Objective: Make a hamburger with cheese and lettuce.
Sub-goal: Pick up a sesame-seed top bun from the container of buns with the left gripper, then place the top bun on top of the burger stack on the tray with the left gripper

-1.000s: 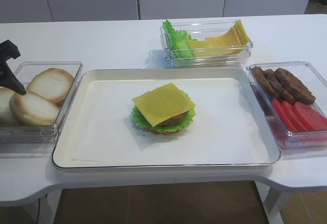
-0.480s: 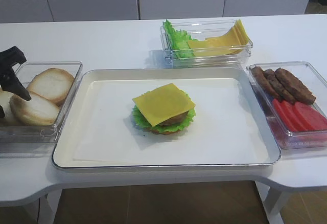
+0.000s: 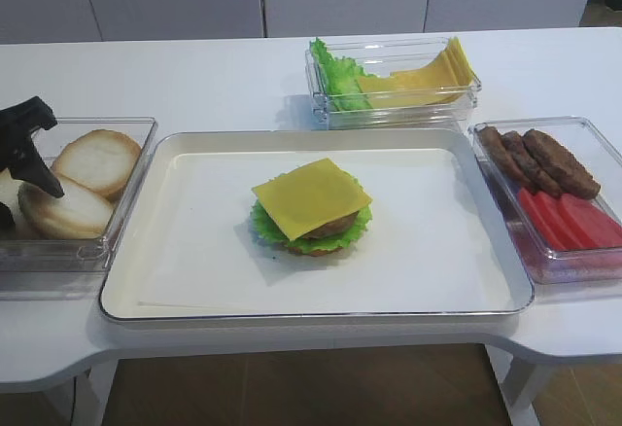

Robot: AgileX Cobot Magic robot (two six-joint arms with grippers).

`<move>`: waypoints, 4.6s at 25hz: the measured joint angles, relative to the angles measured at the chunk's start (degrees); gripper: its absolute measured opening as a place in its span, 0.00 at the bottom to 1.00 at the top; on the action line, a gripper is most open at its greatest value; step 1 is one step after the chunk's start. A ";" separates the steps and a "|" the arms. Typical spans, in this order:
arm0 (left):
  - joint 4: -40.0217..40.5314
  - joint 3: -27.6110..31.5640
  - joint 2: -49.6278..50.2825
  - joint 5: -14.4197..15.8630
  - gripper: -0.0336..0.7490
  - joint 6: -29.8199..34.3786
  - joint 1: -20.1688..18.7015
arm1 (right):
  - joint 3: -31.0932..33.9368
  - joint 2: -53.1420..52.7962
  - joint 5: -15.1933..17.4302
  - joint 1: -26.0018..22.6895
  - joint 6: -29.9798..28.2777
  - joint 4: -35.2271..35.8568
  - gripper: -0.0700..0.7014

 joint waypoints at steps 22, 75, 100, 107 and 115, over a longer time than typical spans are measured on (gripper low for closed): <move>-4.48 0.00 2.45 -0.31 0.30 6.02 0.00 | 0.00 0.00 0.00 0.00 0.00 0.00 0.68; 25.65 -15.58 -10.87 12.71 0.29 9.61 -22.23 | 0.00 0.00 0.00 0.00 0.00 0.00 0.68; 86.12 -16.25 1.82 24.83 0.29 -4.91 -68.01 | 0.00 0.00 0.00 0.00 0.00 0.00 0.68; 94.44 -16.25 7.10 24.72 0.29 -4.91 -72.97 | 0.00 0.00 0.00 0.00 0.00 0.00 0.68; 99.25 -16.38 13.85 24.10 0.28 -2.94 -74.78 | 0.00 0.00 0.00 0.00 0.00 0.00 0.68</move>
